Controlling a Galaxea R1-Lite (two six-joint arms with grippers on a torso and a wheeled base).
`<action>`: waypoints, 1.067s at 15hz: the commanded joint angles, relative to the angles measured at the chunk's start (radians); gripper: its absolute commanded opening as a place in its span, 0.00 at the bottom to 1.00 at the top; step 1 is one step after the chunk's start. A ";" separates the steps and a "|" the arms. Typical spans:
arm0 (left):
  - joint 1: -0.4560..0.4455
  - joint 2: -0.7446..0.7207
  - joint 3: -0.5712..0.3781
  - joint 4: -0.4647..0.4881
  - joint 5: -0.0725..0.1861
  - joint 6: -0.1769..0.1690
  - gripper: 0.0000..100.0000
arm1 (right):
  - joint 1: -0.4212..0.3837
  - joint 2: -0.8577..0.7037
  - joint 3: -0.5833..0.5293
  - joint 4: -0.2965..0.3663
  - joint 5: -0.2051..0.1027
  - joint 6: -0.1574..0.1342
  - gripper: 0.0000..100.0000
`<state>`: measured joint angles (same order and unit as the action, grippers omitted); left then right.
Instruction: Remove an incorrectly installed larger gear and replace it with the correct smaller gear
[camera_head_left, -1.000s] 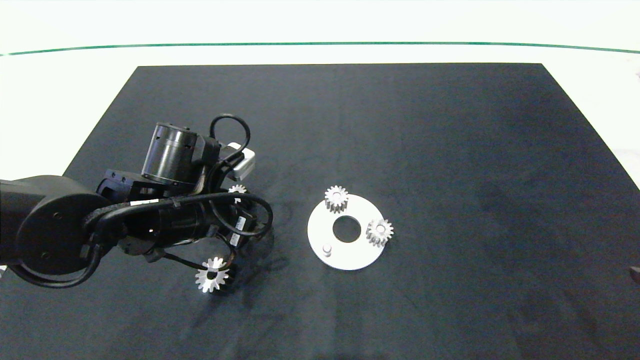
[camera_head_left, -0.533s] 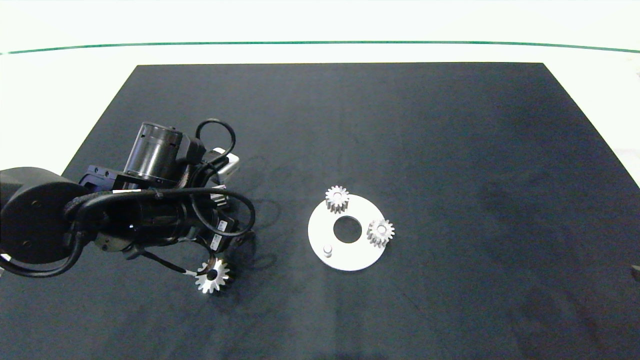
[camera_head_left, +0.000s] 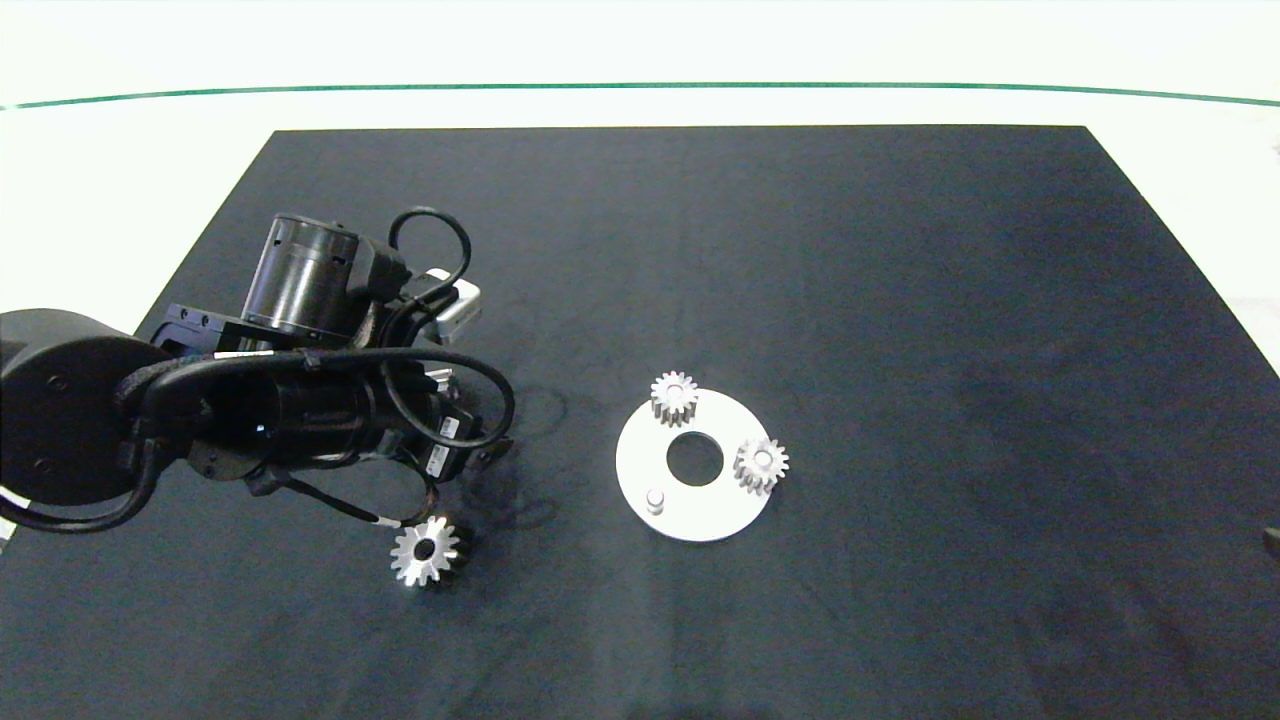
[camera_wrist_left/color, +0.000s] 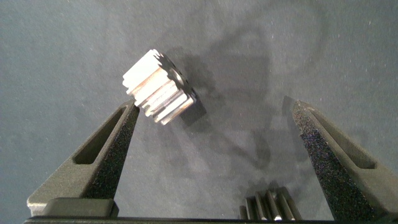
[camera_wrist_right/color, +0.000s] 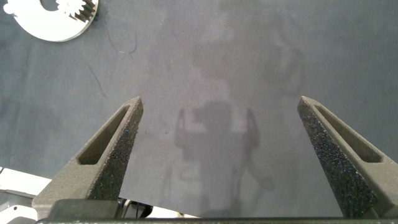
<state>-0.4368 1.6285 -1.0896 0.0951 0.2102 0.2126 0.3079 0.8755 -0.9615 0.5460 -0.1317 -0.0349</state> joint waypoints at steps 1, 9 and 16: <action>-0.033 0.002 -0.016 0.002 0.003 -0.002 1.00 | 0.000 -0.001 0.000 0.003 -0.002 0.000 1.00; -0.077 0.008 -0.033 0.002 0.011 -0.013 1.00 | 0.000 -0.007 -0.002 0.003 -0.002 0.000 1.00; 0.006 0.051 -0.084 0.000 0.014 -0.005 1.00 | -0.001 -0.007 -0.002 0.003 -0.002 0.000 1.00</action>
<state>-0.4372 1.6664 -1.1717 0.0955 0.2226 0.2062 0.3077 0.8691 -0.9645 0.5464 -0.1328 -0.0345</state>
